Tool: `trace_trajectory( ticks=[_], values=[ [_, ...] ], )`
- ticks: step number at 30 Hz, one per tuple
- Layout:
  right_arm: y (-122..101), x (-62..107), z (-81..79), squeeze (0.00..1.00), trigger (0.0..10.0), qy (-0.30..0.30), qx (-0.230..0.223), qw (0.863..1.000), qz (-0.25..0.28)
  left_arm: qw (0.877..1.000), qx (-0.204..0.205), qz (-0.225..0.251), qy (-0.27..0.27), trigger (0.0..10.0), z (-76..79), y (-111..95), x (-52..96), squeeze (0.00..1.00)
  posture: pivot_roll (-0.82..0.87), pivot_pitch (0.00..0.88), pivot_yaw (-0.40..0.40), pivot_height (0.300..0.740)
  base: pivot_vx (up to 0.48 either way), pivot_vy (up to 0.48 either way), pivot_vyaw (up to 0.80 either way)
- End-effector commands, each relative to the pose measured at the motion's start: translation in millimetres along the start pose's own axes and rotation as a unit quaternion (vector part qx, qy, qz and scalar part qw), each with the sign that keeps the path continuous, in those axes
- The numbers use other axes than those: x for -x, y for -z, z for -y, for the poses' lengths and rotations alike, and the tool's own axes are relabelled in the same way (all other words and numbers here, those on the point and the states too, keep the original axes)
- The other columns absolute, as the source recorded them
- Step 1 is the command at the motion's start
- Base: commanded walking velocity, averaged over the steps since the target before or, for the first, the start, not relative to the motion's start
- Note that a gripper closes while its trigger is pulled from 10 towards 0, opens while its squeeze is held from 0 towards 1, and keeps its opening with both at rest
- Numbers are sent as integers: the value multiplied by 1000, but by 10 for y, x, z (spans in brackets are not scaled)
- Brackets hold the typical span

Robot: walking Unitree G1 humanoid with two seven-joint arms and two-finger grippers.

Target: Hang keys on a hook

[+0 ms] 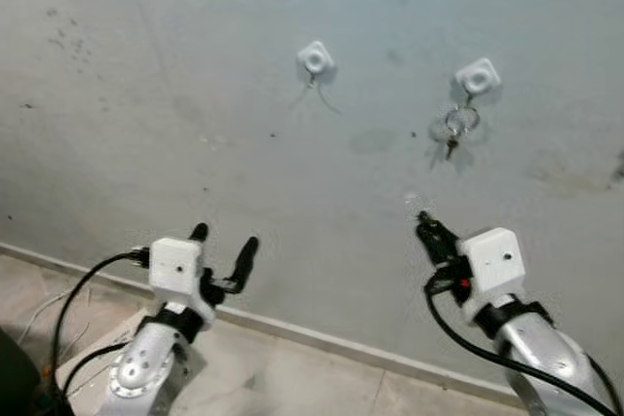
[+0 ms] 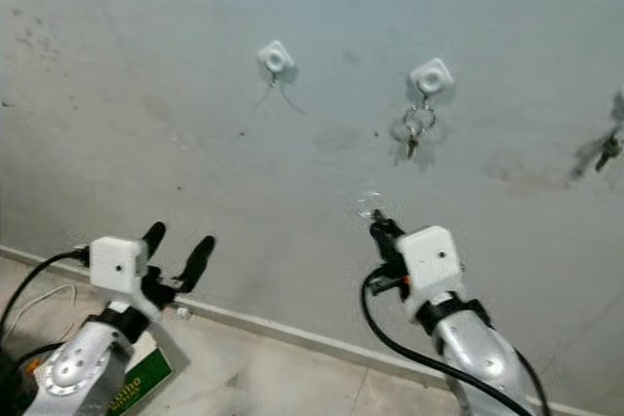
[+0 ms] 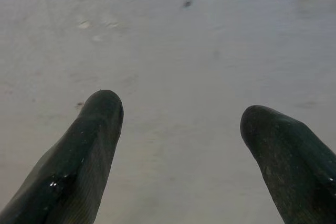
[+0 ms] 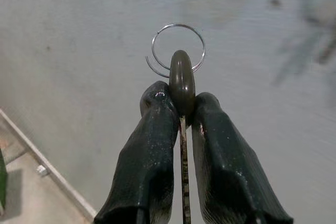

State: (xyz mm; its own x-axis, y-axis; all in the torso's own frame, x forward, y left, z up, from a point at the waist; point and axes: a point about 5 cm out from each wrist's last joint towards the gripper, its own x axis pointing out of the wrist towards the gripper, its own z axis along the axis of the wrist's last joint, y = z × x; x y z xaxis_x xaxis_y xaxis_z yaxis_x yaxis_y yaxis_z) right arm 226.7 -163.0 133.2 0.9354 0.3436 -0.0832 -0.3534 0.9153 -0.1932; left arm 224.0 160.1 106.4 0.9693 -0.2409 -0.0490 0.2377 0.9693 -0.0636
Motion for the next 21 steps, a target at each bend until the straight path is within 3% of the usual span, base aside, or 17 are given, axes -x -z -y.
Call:
trace_trajectory(
  ticks=[1,15,18,21],
  values=[
    [-42,-7,-12,0,10000,-6,2,1000,7,1000,-4,2,-3,10000,-15,-31,1,0,-54,37,43,740,296,0,0],
    [-48,-36,-31,0,10000,-11,1,1000,8,1000,-5,-2,1,10000,-13,-27,-7,0,-50,43,42,740,295,120,0],
    [-54,-44,-29,0,10000,-11,1,1000,9,1000,-1,1,3,10000,-6,-32,-16,0,-50,43,42,740,0,0,0],
    [-52,-44,-27,0,10000,-10,0,1000,9,1000,-25,7,11,10000,13,-41,-2,0,-50,43,42,740,0,0,0]
  ],
)
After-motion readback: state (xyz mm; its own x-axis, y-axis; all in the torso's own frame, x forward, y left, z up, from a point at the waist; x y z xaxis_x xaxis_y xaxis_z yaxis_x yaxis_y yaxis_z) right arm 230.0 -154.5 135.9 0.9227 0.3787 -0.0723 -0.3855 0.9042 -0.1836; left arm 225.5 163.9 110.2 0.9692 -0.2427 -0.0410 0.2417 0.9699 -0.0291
